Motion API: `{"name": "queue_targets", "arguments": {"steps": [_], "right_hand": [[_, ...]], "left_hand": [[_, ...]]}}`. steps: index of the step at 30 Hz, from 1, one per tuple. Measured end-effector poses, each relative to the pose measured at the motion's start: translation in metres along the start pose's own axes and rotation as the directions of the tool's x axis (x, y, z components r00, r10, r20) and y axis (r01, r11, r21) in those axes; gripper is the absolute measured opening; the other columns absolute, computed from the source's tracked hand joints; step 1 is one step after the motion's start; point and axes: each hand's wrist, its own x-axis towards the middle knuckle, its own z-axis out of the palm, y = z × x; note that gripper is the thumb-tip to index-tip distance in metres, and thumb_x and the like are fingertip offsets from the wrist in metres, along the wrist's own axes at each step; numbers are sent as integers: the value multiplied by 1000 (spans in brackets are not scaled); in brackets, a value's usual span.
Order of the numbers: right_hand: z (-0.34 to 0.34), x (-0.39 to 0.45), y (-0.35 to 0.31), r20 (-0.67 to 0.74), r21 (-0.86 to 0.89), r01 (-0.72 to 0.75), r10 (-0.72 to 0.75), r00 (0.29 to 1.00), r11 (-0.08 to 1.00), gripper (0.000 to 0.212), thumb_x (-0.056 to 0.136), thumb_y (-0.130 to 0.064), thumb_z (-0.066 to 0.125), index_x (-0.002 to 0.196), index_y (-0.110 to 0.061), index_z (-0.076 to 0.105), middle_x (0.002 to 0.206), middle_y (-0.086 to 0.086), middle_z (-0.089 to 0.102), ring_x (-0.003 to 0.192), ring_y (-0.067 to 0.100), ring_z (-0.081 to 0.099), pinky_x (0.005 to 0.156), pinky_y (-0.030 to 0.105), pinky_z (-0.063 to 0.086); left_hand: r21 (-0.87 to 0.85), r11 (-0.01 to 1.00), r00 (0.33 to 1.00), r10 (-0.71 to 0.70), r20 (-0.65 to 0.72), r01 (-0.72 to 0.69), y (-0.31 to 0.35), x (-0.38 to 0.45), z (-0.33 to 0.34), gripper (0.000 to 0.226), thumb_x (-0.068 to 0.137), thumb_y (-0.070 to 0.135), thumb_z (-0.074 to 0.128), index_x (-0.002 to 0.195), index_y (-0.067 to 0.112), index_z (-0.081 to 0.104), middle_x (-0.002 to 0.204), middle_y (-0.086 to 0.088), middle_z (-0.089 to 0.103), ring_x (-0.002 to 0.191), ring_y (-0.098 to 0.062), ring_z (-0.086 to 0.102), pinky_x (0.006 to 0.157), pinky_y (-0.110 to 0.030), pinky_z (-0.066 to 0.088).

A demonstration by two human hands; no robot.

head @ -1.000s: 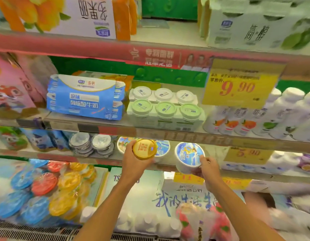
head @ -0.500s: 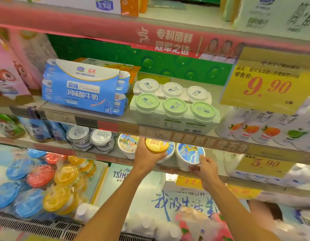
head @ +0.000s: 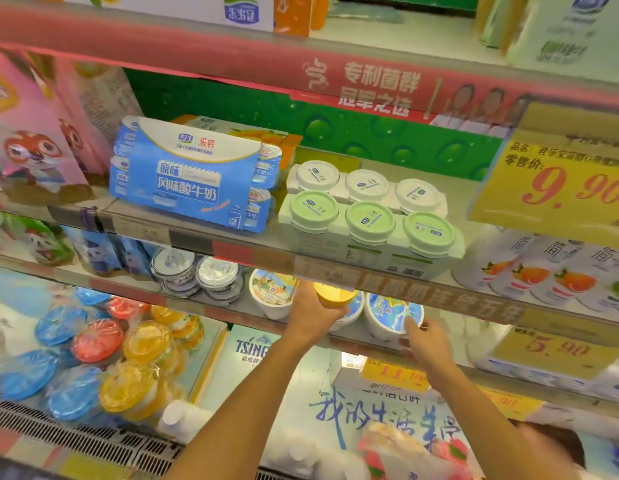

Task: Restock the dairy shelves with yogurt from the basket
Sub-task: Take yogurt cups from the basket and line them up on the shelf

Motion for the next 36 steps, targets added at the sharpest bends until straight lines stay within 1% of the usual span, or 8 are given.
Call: {"name": "queue_targets", "arguments": {"steps": [5,8,13,16,22,27,31,36], "right_hand": [[2,-13,-6,-97,-307,124,-161,982,944,39,94,-28,63,125,-5,54,119,13,62,103,30,59,75,36,49],[7,-30,-12,-140,-523,290,-417,898,801,35,87,-25,69,111,-2,55,110,15,55,107,36,52,88,45,44],[34,-58,-41,105,-404,536,-545,832,741,29,83,-23,75,69,-20,51,76,6,59,80,28,59,69,47,52],[53,-60,-52,248,-339,628,-578,778,700,31,81,-24,79,65,-29,53,67,-10,60,67,6,60,57,25,48],[78,-32,-44,310,-358,653,-575,757,668,50,70,-67,74,76,-18,72,71,-3,71,64,12,65,55,40,52],[78,-46,-58,270,-276,637,-579,770,719,39,78,-43,82,68,-6,73,61,6,68,50,11,57,42,16,39],[77,-41,-54,235,-290,652,-608,758,701,27,80,-42,81,66,-19,76,59,-7,70,55,9,63,50,36,47],[78,-49,-60,252,-253,655,-605,755,712,28,80,-33,83,58,-27,68,53,-15,65,47,3,57,45,22,39]], "left_hand": [[21,999,1000,24,6,-24,-8,4,3,56,69,25,90,106,18,48,95,7,58,95,-13,61,64,-11,45],[71,996,999,50,-10,-49,-19,3,0,64,60,42,89,106,26,46,103,4,59,100,-15,60,79,-32,56],[491,857,982,189,-18,-156,-48,-3,-26,79,79,56,71,140,19,40,144,-4,44,138,-25,33,116,-44,26],[696,703,982,186,18,-146,-63,-8,-38,82,91,60,53,157,22,20,165,-2,16,153,-21,4,122,-44,-4],[728,659,974,221,52,-189,-74,-16,-50,71,100,49,45,158,26,11,167,-3,0,154,-21,-7,124,-41,4],[759,617,973,210,96,-208,-83,-15,-52,72,102,42,43,159,25,3,167,-4,-8,153,-21,-13,124,-42,3],[785,582,971,219,98,-211,-86,-15,-52,73,102,42,42,160,23,3,167,-4,-8,153,-22,-12,124,-45,5],[771,599,966,248,76,-215,-85,-21,-55,70,102,41,43,159,20,8,167,-5,1,154,-22,-5,124,-45,4]]}}
